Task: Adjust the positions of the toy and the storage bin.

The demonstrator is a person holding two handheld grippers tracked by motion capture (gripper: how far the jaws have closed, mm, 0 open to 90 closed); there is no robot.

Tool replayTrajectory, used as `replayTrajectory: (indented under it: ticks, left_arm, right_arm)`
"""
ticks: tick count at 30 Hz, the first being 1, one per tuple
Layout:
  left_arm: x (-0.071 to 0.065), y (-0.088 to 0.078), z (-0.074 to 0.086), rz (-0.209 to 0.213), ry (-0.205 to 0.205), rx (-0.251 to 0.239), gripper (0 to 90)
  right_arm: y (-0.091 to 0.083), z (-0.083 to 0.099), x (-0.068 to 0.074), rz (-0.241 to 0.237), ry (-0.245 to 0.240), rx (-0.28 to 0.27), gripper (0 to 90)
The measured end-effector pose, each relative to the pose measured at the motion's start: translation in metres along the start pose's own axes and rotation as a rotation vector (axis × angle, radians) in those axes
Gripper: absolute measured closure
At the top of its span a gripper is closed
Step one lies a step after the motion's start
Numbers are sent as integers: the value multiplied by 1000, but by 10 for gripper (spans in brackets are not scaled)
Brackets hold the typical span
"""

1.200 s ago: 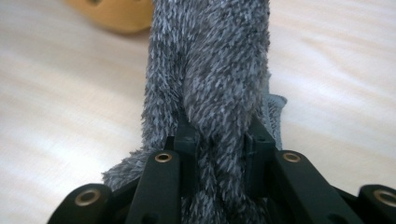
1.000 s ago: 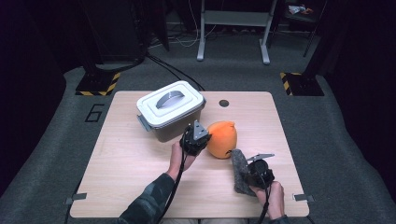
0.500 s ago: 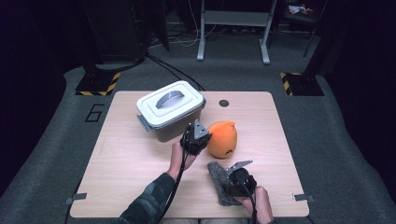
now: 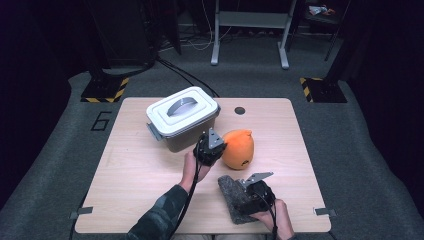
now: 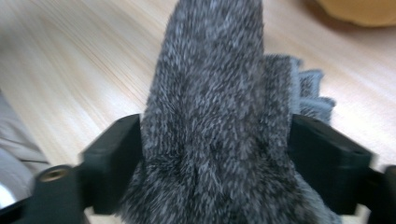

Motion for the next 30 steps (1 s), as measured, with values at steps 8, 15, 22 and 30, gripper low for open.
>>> replayTrajectory:
  ticks: [8,15,22,30]
  left_arm:
    - [1,0,0,0,-1,1,866]
    - [1,-1,1,3,-3,3,867]
    - [1,-1,-1,-5,-7,-14,870]
    - [-1,-4,-8,-1,-3,-38,875]
  right_arm:
    - [-25,-7,-36,82,49,-112,50]
    - [-36,2,-101,257,144,-164,21]
    - [-29,24,-154,362,251,-154,19]
    - [-24,37,-180,403,315,-163,40]
Point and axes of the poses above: each handheld gripper's, and its own axes: y roughly forward along the jaws, z roughly out of its underside, x roughly to its left, the point moved 10 cm from there along y, roughly forward along the jaws, and after that the axes turned 2 degrees about -z, right-handed, at the moved point
